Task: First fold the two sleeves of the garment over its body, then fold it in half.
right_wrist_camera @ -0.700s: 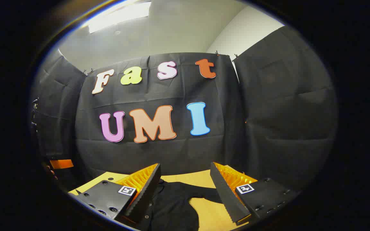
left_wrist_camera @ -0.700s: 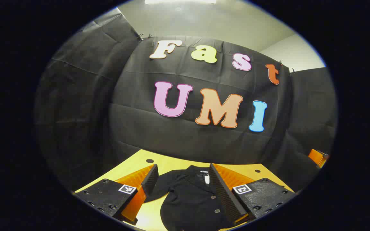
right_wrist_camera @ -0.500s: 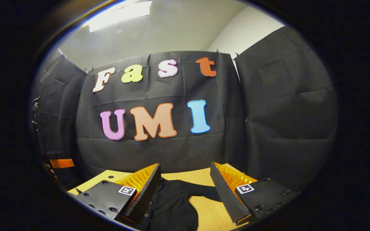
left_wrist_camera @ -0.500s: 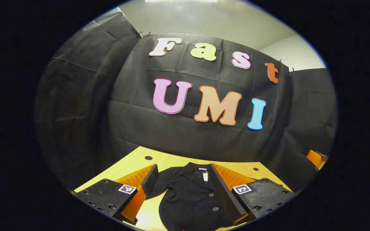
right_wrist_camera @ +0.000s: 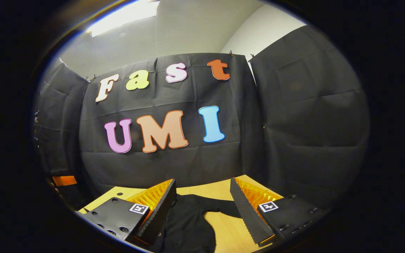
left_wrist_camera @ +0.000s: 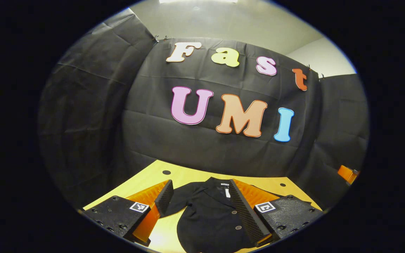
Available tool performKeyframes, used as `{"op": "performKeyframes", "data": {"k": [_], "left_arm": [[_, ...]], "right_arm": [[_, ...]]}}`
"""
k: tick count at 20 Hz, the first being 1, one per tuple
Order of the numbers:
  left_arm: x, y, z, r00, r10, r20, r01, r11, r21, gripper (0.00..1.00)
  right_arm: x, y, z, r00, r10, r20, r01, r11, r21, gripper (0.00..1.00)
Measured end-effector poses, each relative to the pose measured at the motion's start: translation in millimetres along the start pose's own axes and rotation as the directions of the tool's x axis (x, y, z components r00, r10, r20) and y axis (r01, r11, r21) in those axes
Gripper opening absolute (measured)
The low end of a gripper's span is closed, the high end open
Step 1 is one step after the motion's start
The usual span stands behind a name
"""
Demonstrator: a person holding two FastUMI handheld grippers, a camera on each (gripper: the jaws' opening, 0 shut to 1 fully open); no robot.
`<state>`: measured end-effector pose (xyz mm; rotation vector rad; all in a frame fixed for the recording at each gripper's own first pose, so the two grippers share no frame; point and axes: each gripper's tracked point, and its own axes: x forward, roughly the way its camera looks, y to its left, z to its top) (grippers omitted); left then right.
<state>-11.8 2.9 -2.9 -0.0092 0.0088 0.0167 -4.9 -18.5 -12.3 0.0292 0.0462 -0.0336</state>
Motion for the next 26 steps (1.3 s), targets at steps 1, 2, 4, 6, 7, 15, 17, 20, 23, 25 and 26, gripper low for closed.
{"op": "performKeyframes", "data": {"k": [1, 2, 4, 6, 7, 15, 17, 20, 23, 25, 26], "left_arm": [[0, -2, -2, 1.0, -0.002, -0.001, 0.002, 1.0, -0.004, 0.93], [2, -3, -5, 1.0, -0.004, -0.008, 0.004, 1.0, -0.008, 0.92], [2, -5, -7, 1.0, -0.007, -0.016, 0.007, 1.0, -0.013, 0.92], [4, -3, -11, 1.0, -0.005, -0.028, 0.005, 1.0, -0.011, 0.93], [5, -3, -13, 0.999, -0.004, -0.033, 0.004, 1.0, -0.008, 0.93], [12, -1, -16, 0.999, -0.005, -0.042, 0.005, 1.0, 0.002, 0.92], [14, -1, -17, 0.999, -0.01, -0.046, 0.01, 1.0, -0.007, 0.93], [15, 3, -15, 0.999, -0.002, -0.042, 0.001, 1.0, -0.018, 0.93], [16, 7, -14, 0.999, 0.012, -0.038, -0.012, 1.0, -0.009, 0.93], [17, 7, -14, 0.999, 0.014, -0.04, -0.014, 1.0, -0.004, 0.93], [18, 8, -14, 0.999, 0.016, -0.04, -0.016, 1.0, -0.001, 0.93]], "right_arm": [[1, 1, -1, 1.0, 0.001, -0.004, -0.001, 1.0, -0.003, 0.97], [2, 2, -2, 1.0, 0.006, -0.009, -0.006, 1.0, -0.003, 0.97], [4, 4, -5, 1.0, 0.01, -0.017, -0.011, 1.0, -0.005, 0.97], [5, 3, -7, 1.0, 0.008, -0.03, -0.009, 1.0, -0.017, 0.97], [5, 3, -6, 1.0, 0.007, -0.028, -0.007, 1.0, -0.022, 0.97], [11, 3, -7, 0.999, -0.001, -0.035, -0.001, 0.999, -0.034, 0.97], [13, 2, -7, 0.999, -0.003, -0.035, 0.001, 0.999, -0.034, 0.97], [16, 1, -8, 0.999, -0.002, -0.032, 0.001, 0.999, -0.032, 0.97], [19, 1, -6, 1.0, 0.003, -0.027, -0.004, 1.0, -0.029, 0.97], [22, 0, -5, 1.0, 0.008, -0.026, -0.009, 1.0, -0.024, 0.97], [23, -1, -4, 1.0, 0.006, -0.02, -0.007, 1.0, -0.021, 0.97]]}}
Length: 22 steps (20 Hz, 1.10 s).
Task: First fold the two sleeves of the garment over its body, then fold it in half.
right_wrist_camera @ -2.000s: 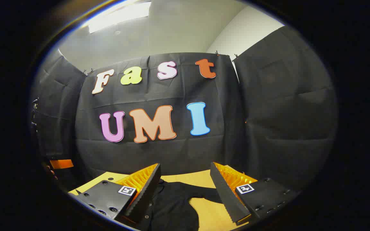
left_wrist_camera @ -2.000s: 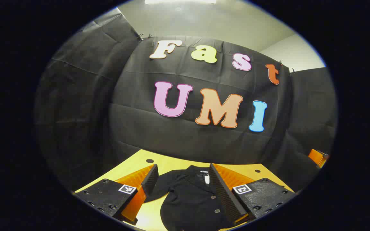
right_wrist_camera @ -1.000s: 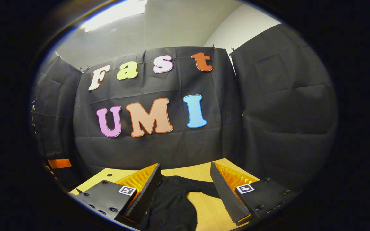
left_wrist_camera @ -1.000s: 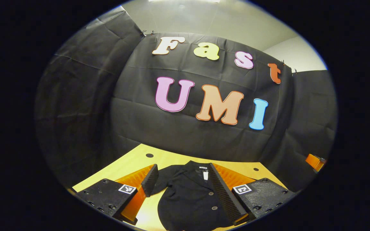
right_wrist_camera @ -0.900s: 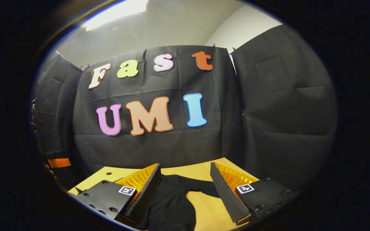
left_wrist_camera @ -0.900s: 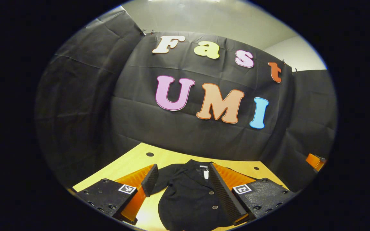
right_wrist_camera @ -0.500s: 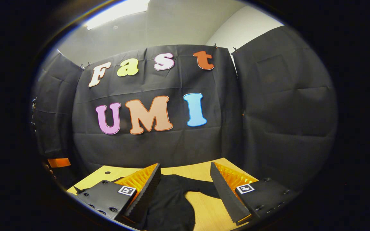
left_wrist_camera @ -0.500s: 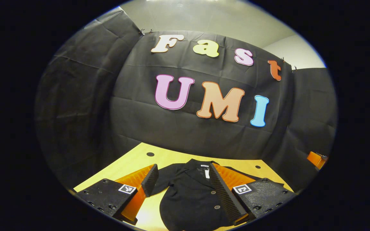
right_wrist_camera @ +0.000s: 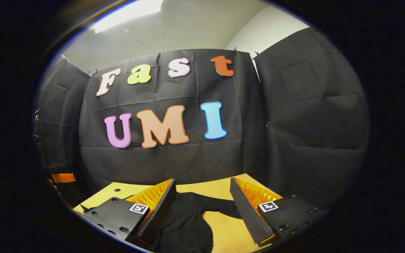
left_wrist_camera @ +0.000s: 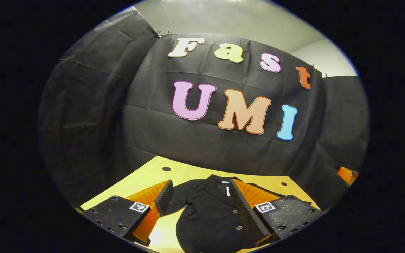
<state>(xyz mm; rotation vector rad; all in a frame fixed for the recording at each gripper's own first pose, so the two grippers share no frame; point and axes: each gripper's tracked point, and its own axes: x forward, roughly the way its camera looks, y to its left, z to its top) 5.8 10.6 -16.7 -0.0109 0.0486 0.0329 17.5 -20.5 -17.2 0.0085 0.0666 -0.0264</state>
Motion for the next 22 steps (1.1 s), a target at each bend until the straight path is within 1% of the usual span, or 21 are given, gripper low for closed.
{"op": "performKeyframes", "data": {"k": [1, 4, 5, 10, 11, 12, 13, 15, 18, 22], "left_arm": [[0, -1, 2, 1.0, 0.002, 0.004, -0.002, 1.0, 0.003, 0.92], [0, -3, 3, 1.0, 0.002, 0.01, -0.003, 1.0, 0.011, 0.93], [0, -3, 3, 1.0, 0.004, 0.007, -0.004, 1.0, 0.015, 0.92], [2, 4, -9, 0.999, 0.029, -0.026, -0.028, 0.999, 0.018, 0.93], [1, 5, -11, 0.999, 0.037, -0.034, -0.036, 0.999, 0.017, 0.93], [2, 8, -12, 0.998, 0.046, -0.036, -0.046, 0.999, 0.016, 0.92], [2, 11, -12, 0.997, 0.06, -0.037, -0.06, 0.998, 0.014, 0.92], [1, 13, -14, 0.996, 0.083, -0.042, -0.083, 0.997, 0.012, 0.92], [-1, 17, -19, 0.992, 0.115, -0.049, -0.114, 0.993, 0.025, 0.92], [-3, 19, -24, 0.987, 0.152, -0.062, -0.152, 0.988, -0.001, 0.93]], "right_arm": [[1, -2, 1, 1.0, -0.002, 0.003, 0.002, 1.0, 0.004, 0.97], [4, -9, -3, 1.0, -0.011, -0.008, 0.011, 1.0, 0.011, 0.97], [6, -15, -4, 1.0, -0.02, -0.013, 0.02, 1.0, 0.008, 0.97], [15, -47, -11, 0.997, -0.062, -0.035, 0.062, 0.998, -0.006, 0.98], [20, -57, -12, 0.996, -0.073, -0.044, 0.072, 0.997, -0.011, 0.98], [24, -66, -13, 0.995, -0.083, -0.048, 0.082, 0.996, -0.018, 0.95], [31, -79, -14, 0.993, -0.103, -0.05, 0.101, 0.995, -0.026, 0.98], [47, -108, -17, 0.988, -0.145, -0.053, 0.144, 0.989, -0.03, 0.97], [72, -141, -33, 0.979, -0.184, -0.087, 0.184, 0.983, -0.002, 0.97], [109, -184, -67, 0.963, -0.227, -0.148, 0.231, 0.973, 0.008, 0.98]]}}
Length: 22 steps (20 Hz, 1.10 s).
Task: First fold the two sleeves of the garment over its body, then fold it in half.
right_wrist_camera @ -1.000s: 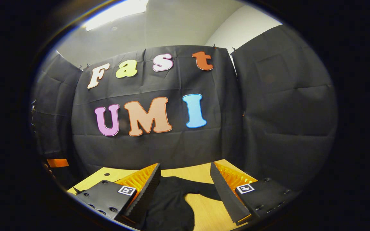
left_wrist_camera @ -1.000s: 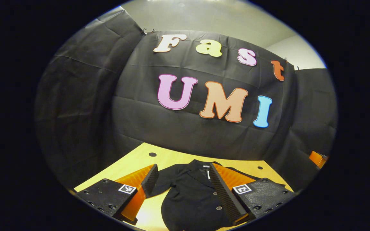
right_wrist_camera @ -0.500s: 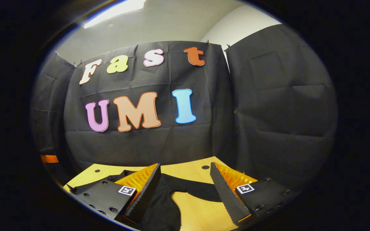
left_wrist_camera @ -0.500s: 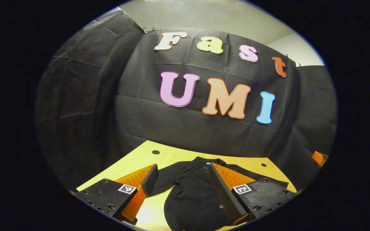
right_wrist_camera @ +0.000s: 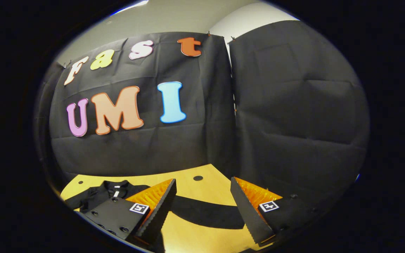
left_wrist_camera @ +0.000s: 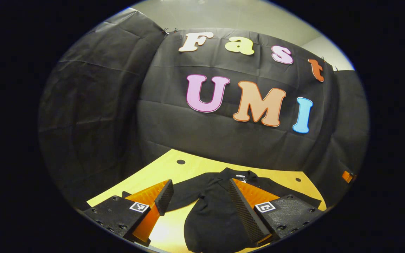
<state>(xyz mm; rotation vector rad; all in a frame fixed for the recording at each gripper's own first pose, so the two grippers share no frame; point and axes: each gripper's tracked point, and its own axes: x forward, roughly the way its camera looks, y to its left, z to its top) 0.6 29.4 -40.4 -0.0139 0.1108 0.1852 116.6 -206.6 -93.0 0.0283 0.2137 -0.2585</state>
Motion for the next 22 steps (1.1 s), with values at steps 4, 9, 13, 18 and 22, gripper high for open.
{"op": "performKeyframes", "data": {"k": [4, 9, 13, 18, 22], "left_arm": [[-2, 8, -4, 0.999, 0.05, -0.009, -0.05, 0.999, 0.004, 0.92], [-6, 17, -4, 0.994, 0.105, -0.011, -0.104, 0.994, 0.032, 0.92], [-8, 23, -3, 0.989, 0.149, -0.009, -0.148, 0.988, 0.039, 0.92], [-11, 36, -4, 0.979, 0.202, -0.008, -0.201, 0.978, 0.054, 0.92], [-10, 43, -7, 0.973, 0.232, -0.024, -0.231, 0.972, 0.041, 0.92]], "right_arm": [[44, -26, -38, 0.996, -0.03, -0.088, 0.031, 0.999, 0.018, 0.97], [86, -49, -95, 0.979, -0.067, -0.194, 0.062, 0.998, -0.029, 0.94], [104, -56, -141, 0.946, -0.069, -0.315, 0.079, 0.997, 0.017, 0.94], [128, -70, -178, 0.906, -0.104, -0.41, 0.118, 0.993, 0.01, 0.98], [138, -82, -199, 0.873, -0.121, -0.473, 0.143, 0.99, 0.01, 0.94]]}}
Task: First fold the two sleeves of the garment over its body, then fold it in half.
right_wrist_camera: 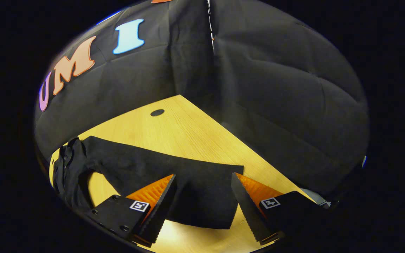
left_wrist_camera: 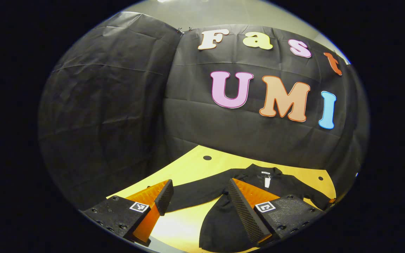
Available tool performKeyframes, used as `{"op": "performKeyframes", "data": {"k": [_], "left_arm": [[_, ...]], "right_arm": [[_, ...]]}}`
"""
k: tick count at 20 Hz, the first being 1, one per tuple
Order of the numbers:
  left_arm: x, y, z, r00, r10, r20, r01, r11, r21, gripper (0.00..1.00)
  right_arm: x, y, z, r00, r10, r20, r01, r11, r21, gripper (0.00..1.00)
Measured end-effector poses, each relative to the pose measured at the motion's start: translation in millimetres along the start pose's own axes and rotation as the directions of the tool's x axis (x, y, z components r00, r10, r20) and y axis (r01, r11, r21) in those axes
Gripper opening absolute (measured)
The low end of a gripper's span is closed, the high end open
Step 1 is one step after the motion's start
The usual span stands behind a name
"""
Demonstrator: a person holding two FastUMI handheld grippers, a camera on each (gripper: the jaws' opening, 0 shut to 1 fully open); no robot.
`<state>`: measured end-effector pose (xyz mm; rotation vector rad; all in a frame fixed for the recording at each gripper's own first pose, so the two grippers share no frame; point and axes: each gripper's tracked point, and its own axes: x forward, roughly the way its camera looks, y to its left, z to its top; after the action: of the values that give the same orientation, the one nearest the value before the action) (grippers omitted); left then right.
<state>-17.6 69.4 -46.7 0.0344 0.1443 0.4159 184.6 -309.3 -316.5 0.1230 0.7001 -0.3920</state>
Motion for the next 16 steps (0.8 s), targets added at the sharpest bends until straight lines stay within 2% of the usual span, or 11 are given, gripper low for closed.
{"op": "performKeyframes", "data": {"k": [1, 2, 3, 4, 6, 10, 12, 14, 15, 16], "left_arm": [[1, 2, 1, 1.0, 0.008, 0.003, -0.008, 1.0, 0.007, 0.93], [2, 4, 2, 1.0, 0.016, 0.008, -0.016, 1.0, 0.015, 0.92], [2, 7, 5, 1.0, 0.023, 0.014, -0.023, 0.999, 0.023, 0.92], [2, 9, 6, 1.0, 0.025, 0.018, -0.025, 0.999, 0.03, 0.92], [6, 8, 7, 1.0, 0.023, 0.018, -0.024, 0.999, 0.038, 0.93], [10, 2, 1, 1.0, 0.002, 0.002, -0.002, 1.0, 0.009, 0.94], [10, 2, -3, 1.0, -0.003, -0.007, 0.003, 1.0, -0.007, 0.92], [10, 4, -6, 1.0, -0.004, -0.013, 0.004, 1.0, -0.014, 0.92], [10, 5, -6, 1.0, -0.004, -0.013, 0.004, 1.0, -0.016, 0.93], [10, 6, -6, 1.0, -0.003, -0.013, 0.003, 1.0, -0.017, 0.92]], "right_arm": [[3, -2, -4, 1.0, -0.004, -0.017, 0.004, 1.0, 0.001, 0.99], [4, -1, -7, 1.0, -0.003, -0.027, 0.003, 1.0, -0.001, 0.99], [4, -3, -4, 1.0, -0.011, -0.013, 0.011, 1.0, -0.011, 0.94], [5, -4, -4, 1.0, -0.012, -0.012, 0.012, 1.0, -0.021, 0.99], [7, -3, -7, 1.0, -0.013, -0.006, 0.013, 0.999, -0.053, 0.94], [8, -3, -6, 1.0, -0.011, 0.0, 0.011, 0.998, -0.064, 0.94], [8, 2, -6, 1.0, -0.005, 0.001, 0.005, 0.998, -0.064, 0.84], [9, 1, -9, 1.0, 0.002, 0.01, -0.001, 0.996, -0.086, 0.67], [7, 2, -9, 1.0, 0.006, 0.016, -0.004, 0.995, -0.102, 0.51], [6, 7, -10, 1.0, 0.007, 0.017, -0.005, 0.994, -0.106, 0.49]]}}
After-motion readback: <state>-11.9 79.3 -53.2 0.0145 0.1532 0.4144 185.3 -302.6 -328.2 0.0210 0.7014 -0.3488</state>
